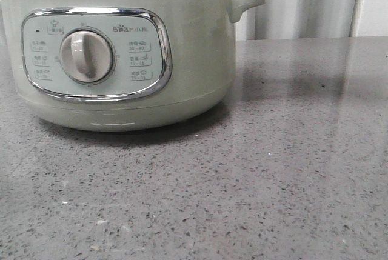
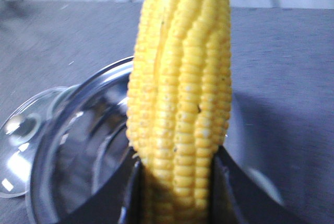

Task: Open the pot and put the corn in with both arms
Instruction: 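Grasp the yellow corn cob with the right gripper and lift it, then carry the corn over the open cooker and release it inside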

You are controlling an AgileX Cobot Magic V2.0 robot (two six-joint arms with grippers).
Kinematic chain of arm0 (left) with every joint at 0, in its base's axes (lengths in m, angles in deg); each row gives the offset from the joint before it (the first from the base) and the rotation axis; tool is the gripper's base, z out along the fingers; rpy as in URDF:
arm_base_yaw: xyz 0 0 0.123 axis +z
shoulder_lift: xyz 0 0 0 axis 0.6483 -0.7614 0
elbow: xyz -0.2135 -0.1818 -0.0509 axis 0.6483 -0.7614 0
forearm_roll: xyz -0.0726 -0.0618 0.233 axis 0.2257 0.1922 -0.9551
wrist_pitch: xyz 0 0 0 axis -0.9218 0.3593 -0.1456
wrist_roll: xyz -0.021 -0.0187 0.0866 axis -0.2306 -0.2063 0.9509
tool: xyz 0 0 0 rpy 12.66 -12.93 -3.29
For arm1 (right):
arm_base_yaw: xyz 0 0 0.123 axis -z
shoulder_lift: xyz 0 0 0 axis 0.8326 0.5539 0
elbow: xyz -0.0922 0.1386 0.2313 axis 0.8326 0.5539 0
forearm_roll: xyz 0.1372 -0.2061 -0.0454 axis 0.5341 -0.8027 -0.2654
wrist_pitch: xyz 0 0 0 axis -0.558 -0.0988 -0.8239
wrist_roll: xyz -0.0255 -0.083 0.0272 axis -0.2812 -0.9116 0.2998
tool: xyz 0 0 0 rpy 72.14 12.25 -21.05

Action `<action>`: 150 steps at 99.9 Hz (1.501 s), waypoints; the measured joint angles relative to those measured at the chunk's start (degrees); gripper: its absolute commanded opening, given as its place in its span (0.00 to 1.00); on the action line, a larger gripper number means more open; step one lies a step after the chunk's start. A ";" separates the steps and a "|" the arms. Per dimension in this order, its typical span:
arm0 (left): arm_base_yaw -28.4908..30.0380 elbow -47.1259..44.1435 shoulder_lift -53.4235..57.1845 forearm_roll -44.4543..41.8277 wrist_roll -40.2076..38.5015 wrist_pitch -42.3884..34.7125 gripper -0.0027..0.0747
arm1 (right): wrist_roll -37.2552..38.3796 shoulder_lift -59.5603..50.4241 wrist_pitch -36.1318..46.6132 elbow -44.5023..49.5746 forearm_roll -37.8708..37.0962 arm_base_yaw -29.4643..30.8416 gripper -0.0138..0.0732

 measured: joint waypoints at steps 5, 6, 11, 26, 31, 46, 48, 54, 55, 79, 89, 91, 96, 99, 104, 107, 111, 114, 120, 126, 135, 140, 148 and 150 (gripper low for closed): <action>0.00 0.00 0.00 0.00 0.00 0.09 0.21 | -0.22 1.88 0.00 -1.39 0.00 -2.40 0.16; 0.00 0.00 0.00 0.00 0.00 0.09 0.20 | -0.28 2.43 0.00 -1.55 0.00 -3.05 0.16; 0.00 0.00 0.00 0.45 0.00 0.15 0.17 | -0.55 4.47 0.05 -2.49 0.12 -5.15 0.17; 0.00 0.09 0.10 2.14 0.00 1.18 0.02 | -1.47 10.60 0.05 -4.58 0.12 -9.03 0.17; 0.00 0.09 0.20 2.27 0.00 1.92 0.01 | -1.62 12.33 0.13 -4.88 0.12 -9.41 0.17; 0.00 0.09 0.56 2.36 0.00 4.48 0.01 | -1.62 16.11 0.13 -5.15 0.12 -9.55 0.22; 0.00 0.09 0.67 2.36 0.00 4.76 0.01 | -1.62 16.43 0.03 -5.15 0.12 -9.55 0.25; 0.00 0.09 0.75 2.36 0.00 5.93 0.01 | -1.62 16.88 -0.26 -5.15 -0.07 -9.55 0.36; 0.00 0.09 0.75 2.36 0.00 6.06 0.01 | -1.62 16.99 -0.43 -5.15 -0.07 -9.55 0.37; 0.00 2.31 1.51 2.25 5.36 13.93 0.01 | -1.62 17.09 -0.92 -5.37 -0.20 -9.55 0.76; 0.00 3.47 1.51 2.13 8.10 15.65 0.01 | -1.62 15.90 -1.13 -5.40 -0.20 -9.55 0.68; 0.00 3.53 1.51 2.13 8.39 15.65 0.01 | -1.62 15.51 -1.13 -5.40 -0.20 -9.55 0.65; 0.00 3.80 1.51 2.05 8.84 15.74 0.01 | -1.62 14.24 -1.13 -5.40 -0.20 -9.55 0.55; 0.00 3.83 1.51 1.93 8.98 15.74 0.01 | -1.62 13.35 -1.13 -5.40 -0.23 -9.55 0.48; 0.00 3.92 1.64 1.79 9.24 15.74 0.01 | -1.62 11.13 -1.37 -5.40 -0.70 -9.55 0.35; 0.00 3.92 1.79 1.66 9.50 15.64 0.01 | -1.66 9.81 -1.50 -5.40 -1.16 -9.55 0.26; 0.00 3.92 2.29 1.16 9.79 15.64 0.01 | -1.76 7.51 -1.60 -4.89 -2.20 -9.55 0.18; 0.00 3.92 2.76 0.81 10.07 15.64 0.01 | -1.76 5.70 -1.72 -4.23 -3.16 -9.55 0.12; 0.00 3.92 4.40 -0.90 10.26 15.64 0.01 | -1.80 1.58 -1.80 -1.67 -5.58 -9.55 0.09; 0.00 3.92 6.47 -3.80 10.50 15.64 0.01 | -1.90 -3.88 -1.06 1.96 -8.19 -9.55 0.11; 0.00 3.66 10.36 -9.36 10.69 15.64 0.01 | -1.89 -13.13 2.28 10.23 -12.42 -9.55 0.11; 0.00 2.99 12.39 -11.74 10.62 15.64 0.01 | -2.03 -18.70 4.88 15.44 -15.58 -9.55 0.11; 0.00 1.43 14.91 -13.91 10.62 15.64 0.01 | -2.07 -28.55 9.29 24.40 -19.82 -9.55 0.11; 0.00 0.99 15.32 -14.19 10.62 15.64 0.01 | -2.07 -30.17 10.45 26.50 -20.90 -9.55 0.11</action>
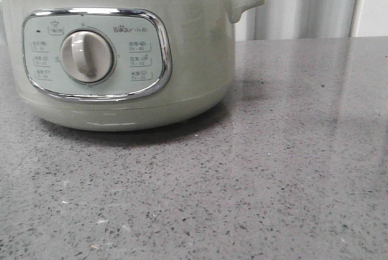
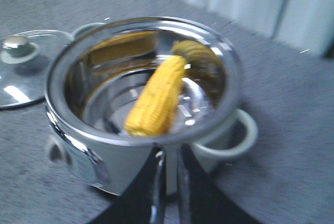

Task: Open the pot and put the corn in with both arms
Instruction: 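Carry the corn over the open cooker and release it inside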

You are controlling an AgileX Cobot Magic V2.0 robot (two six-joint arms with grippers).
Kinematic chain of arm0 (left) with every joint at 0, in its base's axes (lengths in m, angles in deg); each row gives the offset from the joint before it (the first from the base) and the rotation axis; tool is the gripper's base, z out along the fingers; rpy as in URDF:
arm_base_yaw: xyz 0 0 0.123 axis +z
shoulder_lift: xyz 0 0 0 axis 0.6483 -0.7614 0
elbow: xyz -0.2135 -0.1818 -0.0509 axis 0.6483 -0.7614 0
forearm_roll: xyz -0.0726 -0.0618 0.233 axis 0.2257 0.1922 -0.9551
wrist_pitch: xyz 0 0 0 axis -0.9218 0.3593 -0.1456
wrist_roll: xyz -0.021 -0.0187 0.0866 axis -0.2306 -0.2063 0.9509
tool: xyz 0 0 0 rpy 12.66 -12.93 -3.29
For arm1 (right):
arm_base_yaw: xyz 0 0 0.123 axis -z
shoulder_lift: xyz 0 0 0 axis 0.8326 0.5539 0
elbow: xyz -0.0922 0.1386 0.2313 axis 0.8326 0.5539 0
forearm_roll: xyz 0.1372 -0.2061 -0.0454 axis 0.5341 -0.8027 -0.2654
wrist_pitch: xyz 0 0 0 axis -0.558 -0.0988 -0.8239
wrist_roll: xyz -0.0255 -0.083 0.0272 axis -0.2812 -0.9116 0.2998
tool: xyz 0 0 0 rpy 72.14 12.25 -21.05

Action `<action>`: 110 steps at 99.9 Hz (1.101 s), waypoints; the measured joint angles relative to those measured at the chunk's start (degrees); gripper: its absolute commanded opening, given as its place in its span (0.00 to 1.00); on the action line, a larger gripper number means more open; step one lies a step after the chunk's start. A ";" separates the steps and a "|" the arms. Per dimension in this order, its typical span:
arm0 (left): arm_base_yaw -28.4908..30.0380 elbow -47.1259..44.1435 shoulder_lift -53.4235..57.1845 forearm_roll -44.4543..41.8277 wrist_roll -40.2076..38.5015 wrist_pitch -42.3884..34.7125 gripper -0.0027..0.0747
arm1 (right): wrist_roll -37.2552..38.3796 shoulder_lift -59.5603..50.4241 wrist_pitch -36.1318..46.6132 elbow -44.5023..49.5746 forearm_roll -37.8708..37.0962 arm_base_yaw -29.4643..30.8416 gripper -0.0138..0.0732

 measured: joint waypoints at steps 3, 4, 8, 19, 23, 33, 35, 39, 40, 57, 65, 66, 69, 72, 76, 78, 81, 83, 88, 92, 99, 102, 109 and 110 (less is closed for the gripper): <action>0.00 -0.56 0.38 -0.17 0.00 0.00 0.01 | 0.00 -3.89 1.64 2.64 -1.31 0.00 0.11; 0.00 -0.69 0.44 -0.16 0.00 0.00 0.01 | 0.00 -4.62 1.92 3.27 -1.93 0.00 0.11; 0.00 -1.40 0.66 -0.16 0.00 0.00 0.01 | -0.09 -8.94 3.28 6.69 -3.18 0.00 0.11; 0.00 -2.68 0.66 0.36 0.00 0.00 0.01 | -0.09 -17.70 4.64 12.71 -5.71 0.00 0.11; 0.00 -2.97 0.66 0.45 0.00 0.00 0.01 | -0.09 -19.51 4.64 13.86 -5.98 0.00 0.11; 0.00 -3.18 0.66 0.58 0.00 0.00 0.01 | -0.13 -22.72 4.93 14.70 -6.32 0.00 0.11; 0.00 -3.18 0.66 0.58 0.00 0.00 0.01 | -0.13 -22.96 5.18 14.76 -6.32 0.00 0.11; 0.00 -3.18 0.66 0.58 0.00 0.00 0.01 | -0.13 -23.59 5.54 14.76 -6.45 0.00 0.11; 0.00 -3.18 0.66 0.58 0.00 0.00 0.01 | -0.13 -23.74 5.52 14.76 -6.45 0.00 0.11; 0.00 -3.18 0.66 0.58 0.00 0.00 0.01 | -0.13 -24.08 5.65 14.76 -6.58 0.00 0.11; 0.00 -3.18 0.66 0.58 0.00 0.00 0.01 | -0.22 -24.08 5.65 14.76 -6.58 0.00 0.11; 0.00 -3.18 0.66 0.58 0.00 0.00 0.01 | -0.22 -24.08 5.65 14.76 -6.58 0.00 0.11; 0.00 -3.18 0.66 0.58 0.00 0.00 0.01 | -0.22 -24.08 5.65 14.76 -6.58 0.00 0.11; 0.00 -3.18 0.66 0.58 0.00 0.00 0.01 | -0.22 -24.08 5.65 14.76 -6.58 0.00 0.11; 0.00 -3.18 0.66 0.58 0.00 0.00 0.01 | -0.22 -24.08 5.65 14.76 -6.58 0.00 0.11; 0.00 -3.18 0.66 0.58 0.00 0.00 0.01 | -0.22 -24.08 5.65 14.76 -6.58 0.00 0.11; 0.00 -3.18 0.66 0.58 0.00 0.00 0.01 | -0.22 -24.08 5.65 14.76 -6.58 0.00 0.11; 0.00 -3.18 0.66 0.58 0.00 0.00 0.01 | -0.22 -24.08 5.65 14.76 -6.58 0.00 0.11; 0.00 -3.18 0.66 0.58 0.00 0.00 0.01 | -0.22 -24.08 5.65 14.76 -6.58 0.00 0.11; 0.00 -3.18 0.66 0.58 0.00 0.00 0.01 | -0.22 -24.08 5.65 14.76 -6.58 0.00 0.11; 0.00 -3.29 0.66 0.58 0.00 0.00 0.01 | -0.22 -24.08 5.65 14.76 -6.58 0.00 0.11; 0.00 -3.46 0.66 0.69 0.00 -0.55 0.01 | -0.22 -24.08 5.65 14.76 -6.58 0.00 0.11; 0.00 -4.86 0.66 0.81 0.00 -1.74 0.01 | -0.22 -24.08 5.65 14.76 -6.58 0.00 0.11; 0.00 -5.27 0.66 0.81 0.00 -1.87 0.01 | -0.22 -24.08 5.65 14.76 -6.58 0.00 0.11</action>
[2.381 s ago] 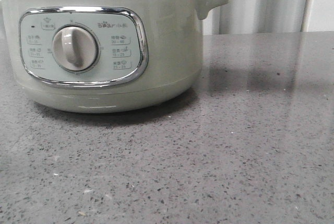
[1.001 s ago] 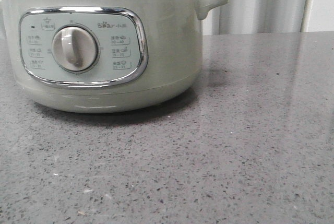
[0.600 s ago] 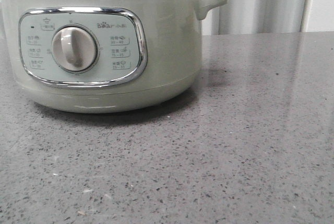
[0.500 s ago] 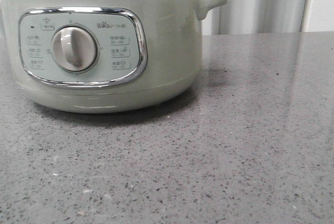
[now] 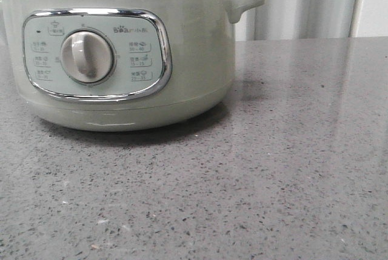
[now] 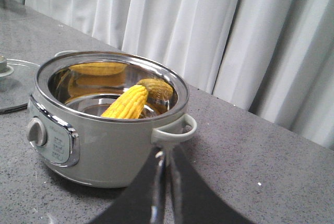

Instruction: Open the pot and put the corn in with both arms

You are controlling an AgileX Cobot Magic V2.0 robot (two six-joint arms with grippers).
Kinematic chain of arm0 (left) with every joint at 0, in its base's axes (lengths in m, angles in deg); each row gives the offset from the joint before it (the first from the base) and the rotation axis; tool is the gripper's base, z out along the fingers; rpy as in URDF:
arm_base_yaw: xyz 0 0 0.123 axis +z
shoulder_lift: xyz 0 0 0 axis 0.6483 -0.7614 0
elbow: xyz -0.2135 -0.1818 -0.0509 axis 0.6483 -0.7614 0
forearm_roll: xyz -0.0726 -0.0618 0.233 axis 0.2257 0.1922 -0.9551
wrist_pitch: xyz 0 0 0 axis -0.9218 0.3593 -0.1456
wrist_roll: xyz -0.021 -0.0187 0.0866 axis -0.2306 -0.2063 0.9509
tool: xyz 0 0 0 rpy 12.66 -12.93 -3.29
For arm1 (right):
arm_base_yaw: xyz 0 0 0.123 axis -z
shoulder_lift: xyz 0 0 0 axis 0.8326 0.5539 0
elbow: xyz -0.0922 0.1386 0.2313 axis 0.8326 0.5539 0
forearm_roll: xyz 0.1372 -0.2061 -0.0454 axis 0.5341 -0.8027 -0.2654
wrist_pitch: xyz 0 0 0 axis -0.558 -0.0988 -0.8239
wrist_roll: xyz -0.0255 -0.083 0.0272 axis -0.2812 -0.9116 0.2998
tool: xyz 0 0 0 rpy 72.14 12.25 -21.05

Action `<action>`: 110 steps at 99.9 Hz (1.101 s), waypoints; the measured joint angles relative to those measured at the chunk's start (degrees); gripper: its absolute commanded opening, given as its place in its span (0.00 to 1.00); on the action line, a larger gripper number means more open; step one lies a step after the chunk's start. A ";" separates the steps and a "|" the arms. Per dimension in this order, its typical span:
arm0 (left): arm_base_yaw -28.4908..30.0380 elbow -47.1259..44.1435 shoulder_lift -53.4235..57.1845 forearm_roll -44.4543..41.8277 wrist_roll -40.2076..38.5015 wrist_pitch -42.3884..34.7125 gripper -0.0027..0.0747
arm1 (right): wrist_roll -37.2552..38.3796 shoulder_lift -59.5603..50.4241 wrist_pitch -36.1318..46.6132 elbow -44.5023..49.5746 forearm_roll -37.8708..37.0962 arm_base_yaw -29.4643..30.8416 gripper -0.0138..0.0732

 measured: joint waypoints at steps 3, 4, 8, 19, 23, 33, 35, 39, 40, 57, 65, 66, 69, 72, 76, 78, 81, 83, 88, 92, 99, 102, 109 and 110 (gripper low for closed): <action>0.00 -0.89 0.03 0.10 0.00 -0.54 0.01 | 0.00 0.00 0.00 0.00 0.00 0.00 0.11; 0.00 -1.12 0.03 0.10 0.00 -0.90 0.01 | 0.00 0.00 0.00 0.00 0.00 0.00 0.11; 0.00 -2.70 0.13 -0.29 0.00 -1.95 0.01 | 0.00 0.00 0.00 0.00 0.00 0.00 0.11; 0.00 -8.45 1.25 -4.36 0.00 -6.02 0.01 | 0.00 0.00 0.00 0.00 0.00 0.00 0.11; 0.12 -11.00 1.81 -5.80 -0.20 -7.50 0.01 | 0.00 0.00 0.00 0.00 0.00 0.00 0.11; 0.36 -16.69 3.58 -10.55 -5.06 -9.59 0.01 | 0.00 0.00 0.00 0.00 0.00 0.00 0.11; 0.36 -17.76 4.04 -11.96 -6.81 -9.71 0.01 | 0.00 0.00 0.00 0.00 0.00 0.00 0.11; 0.36 -19.36 5.01 -15.07 -10.88 -9.71 0.01 | 0.00 0.00 0.00 0.00 0.00 0.00 0.11; 0.36 -19.95 5.18 -15.64 -11.59 -9.71 0.01 | 0.00 0.00 0.00 0.00 0.00 0.00 0.11; 0.36 -24.58 8.62 -24.50 -24.38 -9.81 0.01 | 0.00 0.00 0.00 0.00 0.00 0.00 0.11; 0.36 -25.88 8.62 -24.50 -25.77 -9.02 0.01 | 0.00 0.00 0.00 0.00 0.00 0.00 0.11; 0.36 -25.85 8.62 -24.50 -25.91 -8.89 0.01 | 0.00 0.00 0.00 0.00 0.00 0.00 0.11; 0.45 -25.85 8.62 -24.50 -26.30 -8.38 0.01 | 0.00 0.00 0.00 0.00 0.00 0.00 0.11; 0.48 -25.85 8.62 -24.19 -26.72 -8.18 0.01 | 0.00 0.00 0.00 0.09 0.00 0.00 0.11; 0.59 -25.85 8.62 -23.80 -27.20 -7.19 0.01 | 0.00 0.00 0.00 0.09 0.00 0.00 0.11; 0.73 -25.85 8.62 -23.66 -27.46 -6.65 0.01 | 0.00 0.00 0.00 0.09 0.00 0.00 0.11; 0.85 -25.85 8.62 -23.36 -27.58 -5.14 0.01 | 0.00 0.00 0.00 0.09 0.00 0.00 0.11; 0.96 -25.85 8.62 -23.23 -27.58 -4.14 0.01 | 0.00 0.00 0.00 0.09 0.00 0.00 0.11; 1.05 -25.85 8.62 -23.10 -27.67 -2.39 0.01 | 0.00 0.00 0.00 0.09 0.00 0.00 0.11; 1.22 -25.85 8.62 -22.97 -27.67 -2.13 0.01 | 0.00 0.00 0.00 0.09 0.00 0.00 0.11; 1.70 -25.85 8.62 -22.87 -27.80 -1.91 0.01 | 0.00 0.00 0.00 0.09 -0.03 0.00 0.11; 2.02 -25.85 8.62 -22.87 -27.80 -1.91 0.01 | 0.00 0.00 0.00 0.09 -0.03 0.00 0.11; 2.51 -25.85 8.62 -22.73 -27.91 -1.91 0.01 | 0.00 0.00 0.00 0.09 -0.03 0.00 0.11; 2.64 -25.85 8.62 -22.73 -27.91 -1.91 0.01 | 0.00 0.00 0.00 0.09 -0.03 0.00 0.11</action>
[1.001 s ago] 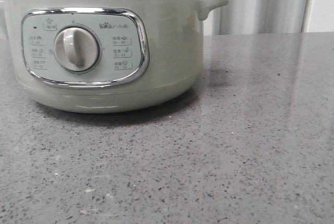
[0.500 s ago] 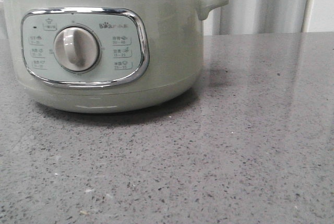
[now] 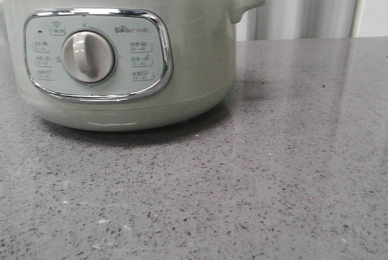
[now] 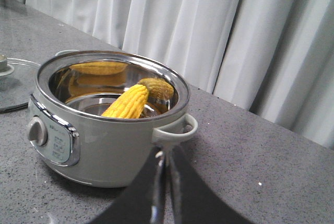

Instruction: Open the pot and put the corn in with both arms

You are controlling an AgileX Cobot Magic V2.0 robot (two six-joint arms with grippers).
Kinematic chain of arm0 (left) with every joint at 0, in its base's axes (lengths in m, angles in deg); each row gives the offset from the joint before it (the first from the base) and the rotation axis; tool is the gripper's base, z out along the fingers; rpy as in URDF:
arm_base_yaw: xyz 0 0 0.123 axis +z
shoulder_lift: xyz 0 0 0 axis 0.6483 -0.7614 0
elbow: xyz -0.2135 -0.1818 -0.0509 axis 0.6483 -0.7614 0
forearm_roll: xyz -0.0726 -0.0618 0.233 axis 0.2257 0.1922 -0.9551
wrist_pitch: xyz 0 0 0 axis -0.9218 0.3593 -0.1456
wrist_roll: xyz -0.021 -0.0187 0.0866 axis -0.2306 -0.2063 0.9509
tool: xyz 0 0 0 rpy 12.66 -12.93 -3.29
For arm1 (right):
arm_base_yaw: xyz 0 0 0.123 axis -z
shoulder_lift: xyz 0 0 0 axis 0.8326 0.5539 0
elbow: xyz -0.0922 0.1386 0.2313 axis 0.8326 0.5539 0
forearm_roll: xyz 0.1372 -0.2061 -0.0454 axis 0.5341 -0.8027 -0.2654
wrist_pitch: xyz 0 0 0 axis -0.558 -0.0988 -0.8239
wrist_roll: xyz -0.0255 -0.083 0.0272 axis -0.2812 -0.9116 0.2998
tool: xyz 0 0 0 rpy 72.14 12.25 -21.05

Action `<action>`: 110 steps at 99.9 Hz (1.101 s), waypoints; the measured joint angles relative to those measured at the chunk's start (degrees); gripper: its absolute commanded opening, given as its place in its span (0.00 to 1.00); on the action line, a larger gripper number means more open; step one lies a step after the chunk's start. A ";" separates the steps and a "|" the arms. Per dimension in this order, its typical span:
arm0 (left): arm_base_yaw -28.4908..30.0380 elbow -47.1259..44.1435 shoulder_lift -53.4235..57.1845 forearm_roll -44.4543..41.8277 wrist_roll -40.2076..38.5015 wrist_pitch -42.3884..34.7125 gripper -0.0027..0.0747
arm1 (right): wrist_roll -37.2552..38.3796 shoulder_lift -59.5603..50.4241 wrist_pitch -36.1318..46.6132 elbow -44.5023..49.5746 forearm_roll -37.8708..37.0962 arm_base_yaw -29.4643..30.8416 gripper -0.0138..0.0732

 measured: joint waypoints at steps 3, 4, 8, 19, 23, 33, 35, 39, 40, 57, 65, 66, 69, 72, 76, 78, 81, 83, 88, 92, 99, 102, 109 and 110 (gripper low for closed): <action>0.10 0.00 0.00 0.00 -0.09 0.00 0.01 | 0.00 0.00 0.00 0.00 0.00 0.00 0.11; 0.10 0.00 0.00 0.00 -0.09 0.00 0.01 | 0.00 0.00 0.00 0.00 0.00 0.00 0.11; 0.24 0.00 0.00 0.00 -0.09 0.00 0.01 | 0.00 0.00 0.00 0.00 0.00 0.00 0.11; 0.23 0.00 0.00 0.00 -0.09 0.00 0.01 | 0.00 0.00 0.00 0.00 0.00 0.00 0.11; 0.23 0.00 0.00 0.00 -0.09 0.00 0.01 | 0.00 0.00 0.00 0.00 0.00 0.00 0.11; 0.23 0.00 0.00 0.00 -0.09 0.00 0.01 | 0.00 0.00 0.00 0.00 0.00 0.00 0.11; 0.23 0.00 0.00 0.00 -0.09 0.00 0.01 | 0.00 0.00 0.00 0.00 0.00 0.00 0.11; 0.23 0.00 0.00 0.00 -0.09 0.00 0.01 | 0.00 0.00 0.00 0.00 0.00 0.00 0.11; 0.23 0.00 0.00 0.00 -0.09 0.00 0.01 | 0.00 0.00 0.00 0.00 0.00 0.00 0.11; 0.23 0.00 0.00 0.00 -0.09 0.00 0.01 | 0.00 0.00 0.00 0.13 0.00 0.00 0.11; 0.23 0.00 0.00 0.00 -0.09 0.00 0.01 | 0.00 -0.18 0.00 0.70 0.00 0.00 0.11; 0.23 0.00 0.00 0.00 -0.09 0.00 0.01 | 0.00 -0.17 0.00 0.88 0.00 0.00 0.11; 0.23 0.00 0.00 0.00 -0.09 0.00 0.01 | 0.00 -0.57 0.00 1.61 0.00 0.00 0.11; 0.23 0.00 0.00 0.00 -0.09 0.00 0.01 | 0.00 -1.28 0.13 2.53 0.00 0.16 0.11; 0.23 0.00 0.00 0.00 -0.09 0.00 0.01 | 0.00 -2.28 0.91 4.08 0.00 0.82 0.11; 0.23 0.00 0.00 0.00 -0.09 0.00 0.01 | 0.00 -2.98 1.49 5.23 0.00 1.32 0.11; 0.23 0.00 0.00 0.00 -0.09 0.00 0.01 | 0.00 -4.30 2.53 7.48 0.00 2.14 0.11; 0.23 0.00 0.00 0.00 -0.09 0.00 0.01 | 0.00 -4.87 3.43 9.03 0.00 2.83 0.11; 0.23 0.00 0.00 0.00 -0.09 0.00 0.01 | 0.00 -6.95 6.04 12.45 0.00 4.40 0.11; 0.23 0.00 0.00 0.00 -0.09 0.00 0.01 | 0.55 -8.78 8.57 16.15 -0.10 6.48 0.11; 0.23 0.00 0.00 0.00 -0.09 0.00 0.01 | 2.99 -11.54 12.80 22.44 -0.83 9.98 0.11; 0.23 0.00 0.00 0.00 -0.09 0.00 0.01 | 4.34 -12.66 14.39 25.48 -1.54 11.50 0.11; 0.23 0.00 0.00 0.00 -0.09 0.00 0.01 | 7.48 -14.62 17.65 31.11 -3.34 15.10 0.11; 0.23 0.00 0.00 0.00 -0.09 0.00 0.01 | 7.75 -14.81 18.10 31.63 -3.47 15.43 0.11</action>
